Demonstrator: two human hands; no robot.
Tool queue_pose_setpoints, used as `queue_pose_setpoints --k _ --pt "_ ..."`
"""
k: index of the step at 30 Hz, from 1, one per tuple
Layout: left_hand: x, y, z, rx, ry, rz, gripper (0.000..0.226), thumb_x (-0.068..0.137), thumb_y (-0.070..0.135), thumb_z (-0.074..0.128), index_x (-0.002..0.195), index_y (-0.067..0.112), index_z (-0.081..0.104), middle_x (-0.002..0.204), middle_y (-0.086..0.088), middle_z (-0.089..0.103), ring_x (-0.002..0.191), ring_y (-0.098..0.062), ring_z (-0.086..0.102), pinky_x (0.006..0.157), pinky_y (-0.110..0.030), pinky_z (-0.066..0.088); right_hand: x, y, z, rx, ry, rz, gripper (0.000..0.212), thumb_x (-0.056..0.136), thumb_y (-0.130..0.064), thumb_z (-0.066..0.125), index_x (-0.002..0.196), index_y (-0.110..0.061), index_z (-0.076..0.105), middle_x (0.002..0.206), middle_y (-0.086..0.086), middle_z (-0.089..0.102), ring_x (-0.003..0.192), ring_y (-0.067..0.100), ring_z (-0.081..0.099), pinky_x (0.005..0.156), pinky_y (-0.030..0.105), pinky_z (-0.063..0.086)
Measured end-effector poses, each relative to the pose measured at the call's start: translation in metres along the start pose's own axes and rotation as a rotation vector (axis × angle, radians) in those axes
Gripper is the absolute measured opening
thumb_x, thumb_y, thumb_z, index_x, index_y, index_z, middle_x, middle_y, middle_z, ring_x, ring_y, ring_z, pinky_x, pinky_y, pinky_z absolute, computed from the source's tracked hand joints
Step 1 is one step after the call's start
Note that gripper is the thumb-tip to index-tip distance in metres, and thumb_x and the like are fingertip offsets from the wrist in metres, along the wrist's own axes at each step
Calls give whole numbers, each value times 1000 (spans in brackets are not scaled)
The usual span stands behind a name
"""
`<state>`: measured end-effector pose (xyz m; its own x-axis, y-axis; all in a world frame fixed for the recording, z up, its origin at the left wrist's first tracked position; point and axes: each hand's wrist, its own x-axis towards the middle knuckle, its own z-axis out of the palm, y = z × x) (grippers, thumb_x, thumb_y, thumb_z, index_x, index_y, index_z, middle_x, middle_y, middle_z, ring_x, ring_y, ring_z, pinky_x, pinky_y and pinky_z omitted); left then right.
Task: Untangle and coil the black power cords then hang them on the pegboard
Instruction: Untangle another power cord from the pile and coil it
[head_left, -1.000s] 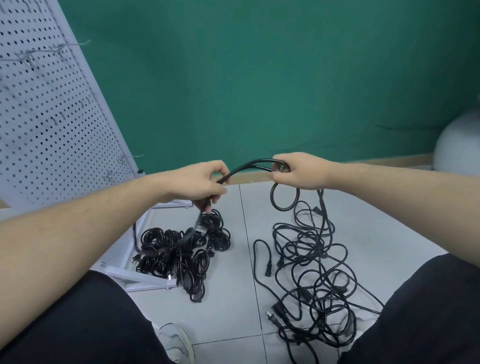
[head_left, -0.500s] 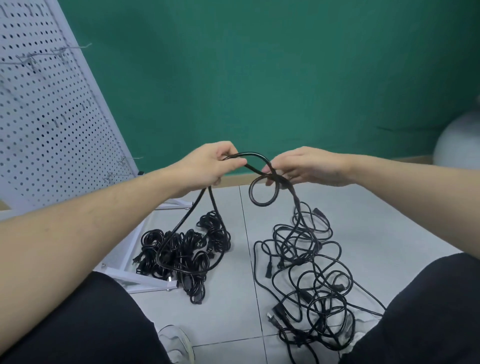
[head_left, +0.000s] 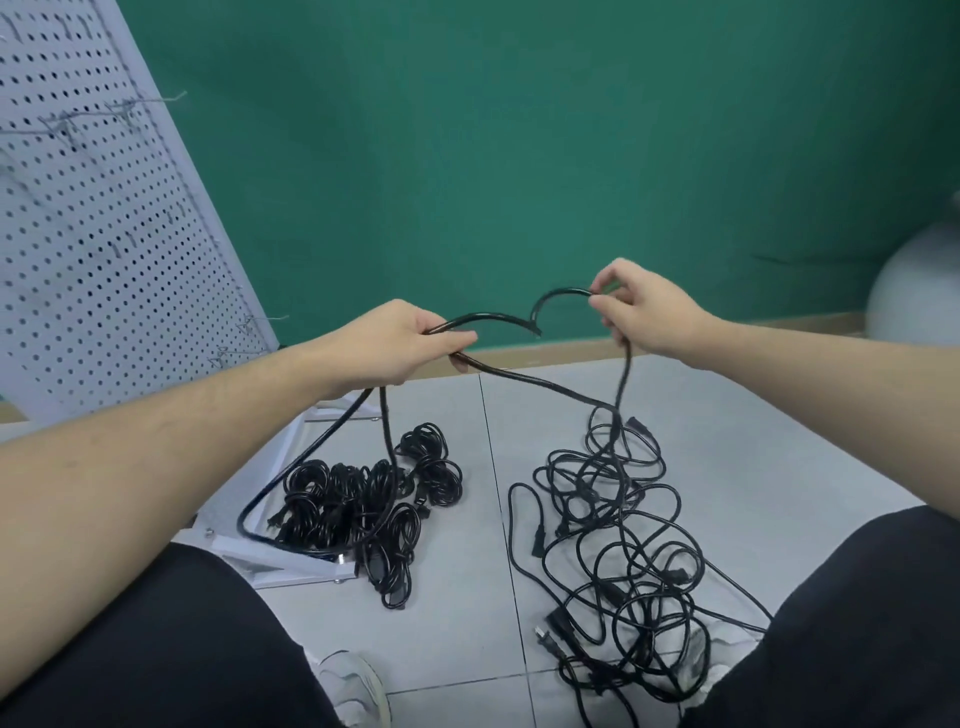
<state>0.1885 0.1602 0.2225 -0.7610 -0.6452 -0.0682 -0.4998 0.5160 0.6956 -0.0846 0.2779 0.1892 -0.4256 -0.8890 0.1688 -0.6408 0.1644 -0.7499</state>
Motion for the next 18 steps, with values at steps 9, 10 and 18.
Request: queue_pose_setpoints --k 9,10,18 --pt "7 13 -7 -680 279 93 31 105 33 55 82 13 62 53 7 27 49 -11 22 47 -20 27 -16 -12 23 90 -564 204 47 107 -53 31 120 -21 63 103 0 78 109 21 69 98 41 51" --pt "6 15 -8 -723 294 92 29 106 33 54 84 13 59 53 8 27 49 -10 22 47 -20 27 -18 -14 24 174 -620 266 60 104 -62 25 124 -19 61 105 4 78 109 22 69 99 41 50" --pt "6 -8 -21 -679 476 10 31 103 39 59 77 21 59 55 6 31 49 -11 23 46 -21 24 -18 -3 18 130 -668 234 30 98 -40 61 93 -11 65 71 2 54 80 22 66 92 37 58"
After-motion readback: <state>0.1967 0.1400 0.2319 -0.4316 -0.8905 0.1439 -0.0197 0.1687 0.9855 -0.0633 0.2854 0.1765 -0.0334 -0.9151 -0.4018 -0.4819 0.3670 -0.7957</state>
